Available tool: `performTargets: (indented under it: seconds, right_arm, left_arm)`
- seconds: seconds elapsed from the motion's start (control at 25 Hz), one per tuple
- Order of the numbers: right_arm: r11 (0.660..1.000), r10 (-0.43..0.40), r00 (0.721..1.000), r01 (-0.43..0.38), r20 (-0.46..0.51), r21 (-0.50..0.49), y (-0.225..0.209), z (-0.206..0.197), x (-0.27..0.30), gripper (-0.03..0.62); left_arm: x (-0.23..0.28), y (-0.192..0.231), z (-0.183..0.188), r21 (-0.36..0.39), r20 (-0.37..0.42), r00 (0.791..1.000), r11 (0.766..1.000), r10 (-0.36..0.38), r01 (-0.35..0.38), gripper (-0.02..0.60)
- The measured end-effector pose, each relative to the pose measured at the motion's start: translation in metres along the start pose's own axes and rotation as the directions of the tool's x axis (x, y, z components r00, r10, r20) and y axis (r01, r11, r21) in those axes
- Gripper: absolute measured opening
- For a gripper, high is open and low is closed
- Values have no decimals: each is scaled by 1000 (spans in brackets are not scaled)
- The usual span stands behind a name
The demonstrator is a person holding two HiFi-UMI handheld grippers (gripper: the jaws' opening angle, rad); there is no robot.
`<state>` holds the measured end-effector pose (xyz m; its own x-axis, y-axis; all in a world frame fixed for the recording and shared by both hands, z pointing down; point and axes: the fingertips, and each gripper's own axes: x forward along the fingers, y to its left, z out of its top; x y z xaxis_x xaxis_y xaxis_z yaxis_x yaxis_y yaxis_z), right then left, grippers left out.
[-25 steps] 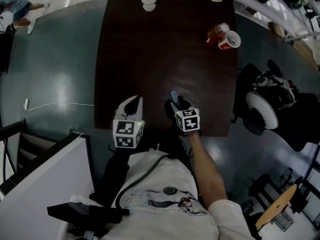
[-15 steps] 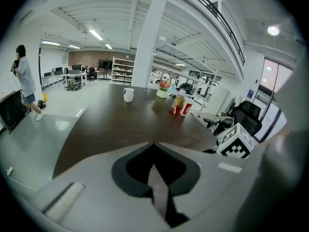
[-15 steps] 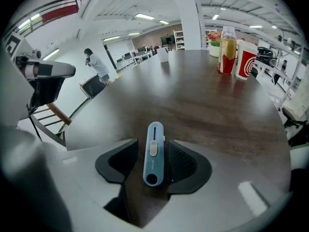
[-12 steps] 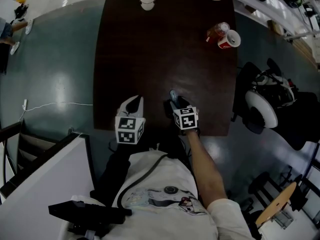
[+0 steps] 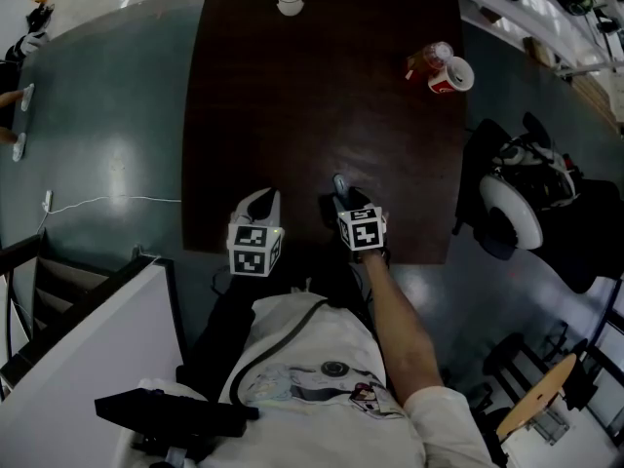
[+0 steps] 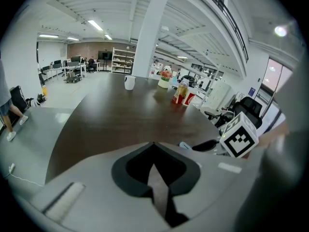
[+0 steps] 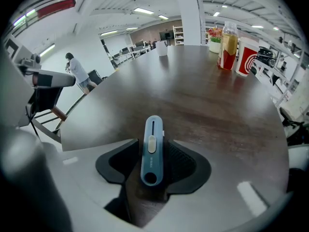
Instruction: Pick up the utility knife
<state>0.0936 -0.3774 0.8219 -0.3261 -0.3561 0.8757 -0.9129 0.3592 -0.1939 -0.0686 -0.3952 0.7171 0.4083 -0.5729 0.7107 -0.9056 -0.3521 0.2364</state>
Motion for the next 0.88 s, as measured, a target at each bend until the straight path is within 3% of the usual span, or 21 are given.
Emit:
performTargets:
  seconds: [0.56,0.88]
  right_arm:
    - [993,-104,995,104,-6,-61,0,-1,-1,147]
    - [994,-101,995,102,12,-49,-3,0,-5,129]
  left_arm:
    - [-2,0,0,-3,0,1000,1000,-3,3,0]
    - [-7,-3,3,-6,20,1000,1000,8,-7,0]
